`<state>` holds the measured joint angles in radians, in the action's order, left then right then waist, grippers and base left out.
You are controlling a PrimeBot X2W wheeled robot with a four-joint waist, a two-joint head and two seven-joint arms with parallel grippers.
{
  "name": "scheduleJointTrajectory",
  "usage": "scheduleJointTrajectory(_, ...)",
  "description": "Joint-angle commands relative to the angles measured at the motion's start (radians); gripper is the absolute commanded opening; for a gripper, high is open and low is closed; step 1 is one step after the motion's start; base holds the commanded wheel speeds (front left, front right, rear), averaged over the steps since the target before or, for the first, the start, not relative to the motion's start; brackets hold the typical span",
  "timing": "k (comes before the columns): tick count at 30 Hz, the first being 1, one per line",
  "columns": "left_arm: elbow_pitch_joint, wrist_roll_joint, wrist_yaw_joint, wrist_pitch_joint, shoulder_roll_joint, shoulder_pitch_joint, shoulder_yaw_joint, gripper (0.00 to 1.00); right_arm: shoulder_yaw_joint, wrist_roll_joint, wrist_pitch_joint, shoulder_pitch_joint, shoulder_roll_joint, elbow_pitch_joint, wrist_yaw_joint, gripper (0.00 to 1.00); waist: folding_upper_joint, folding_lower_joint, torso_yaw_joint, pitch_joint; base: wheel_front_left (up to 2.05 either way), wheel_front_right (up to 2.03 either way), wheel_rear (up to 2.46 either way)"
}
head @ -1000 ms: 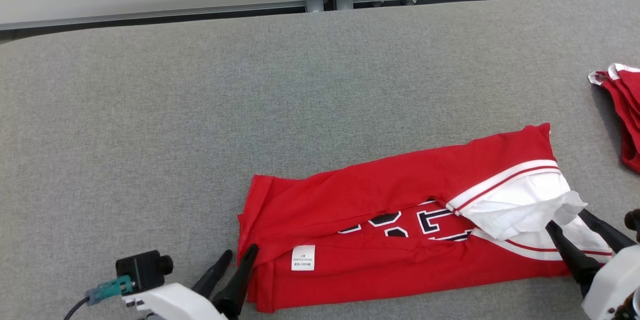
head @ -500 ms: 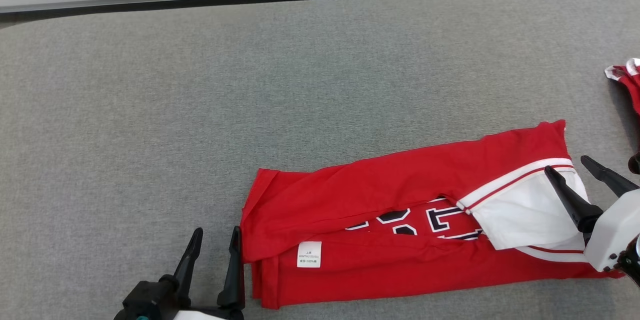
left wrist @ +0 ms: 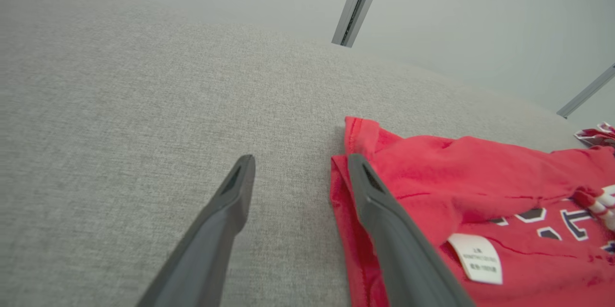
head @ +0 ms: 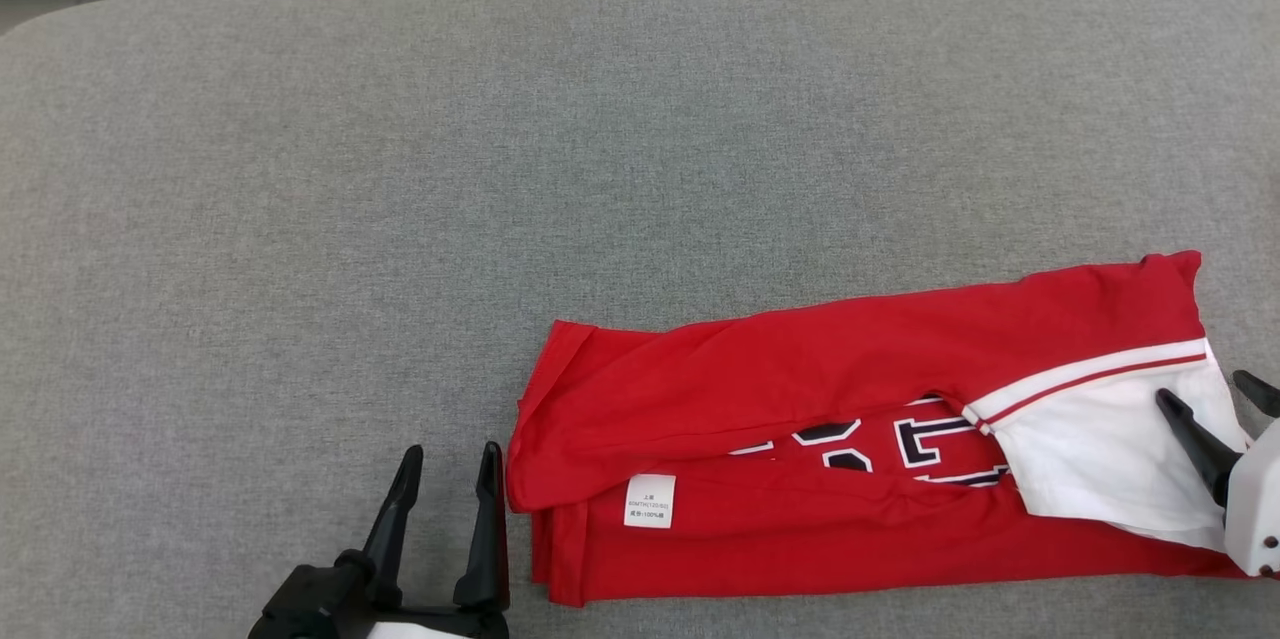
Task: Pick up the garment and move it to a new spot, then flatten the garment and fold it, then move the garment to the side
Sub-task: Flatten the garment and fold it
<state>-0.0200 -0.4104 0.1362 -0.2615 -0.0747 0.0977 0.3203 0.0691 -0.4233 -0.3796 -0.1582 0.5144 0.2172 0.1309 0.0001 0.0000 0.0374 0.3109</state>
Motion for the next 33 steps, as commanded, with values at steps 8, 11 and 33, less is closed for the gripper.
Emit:
scheduleJointTrajectory(8, -0.007, 0.039, -0.050, -0.004, 0.017, -0.015, -0.052, 1.00, 0.037, -0.030, -0.054, -0.022, -0.006, 0.025, 0.000, 1.00, -0.0001, 0.0000, -0.012, 0.018, 0.00, 0.00, 0.00)
scheduleJointTrajectory(11, -0.010, 0.053, -0.061, -0.005, 0.019, -0.031, -0.062, 1.00, 0.084, -0.076, -0.086, -0.053, -0.010, 0.050, 0.000, 1.00, -0.0001, 0.0000, -0.009, 0.031, 0.00, 0.00, 0.00)
scheduleJointTrajectory(33, -0.013, -0.028, -0.048, -0.004, 0.022, 0.041, -0.066, 1.00, -0.044, -0.588, -0.056, -0.009, 0.259, 0.155, 0.000, 0.00, -0.0001, 0.0000, 0.048, -0.123, 0.00, 0.00, 0.00)
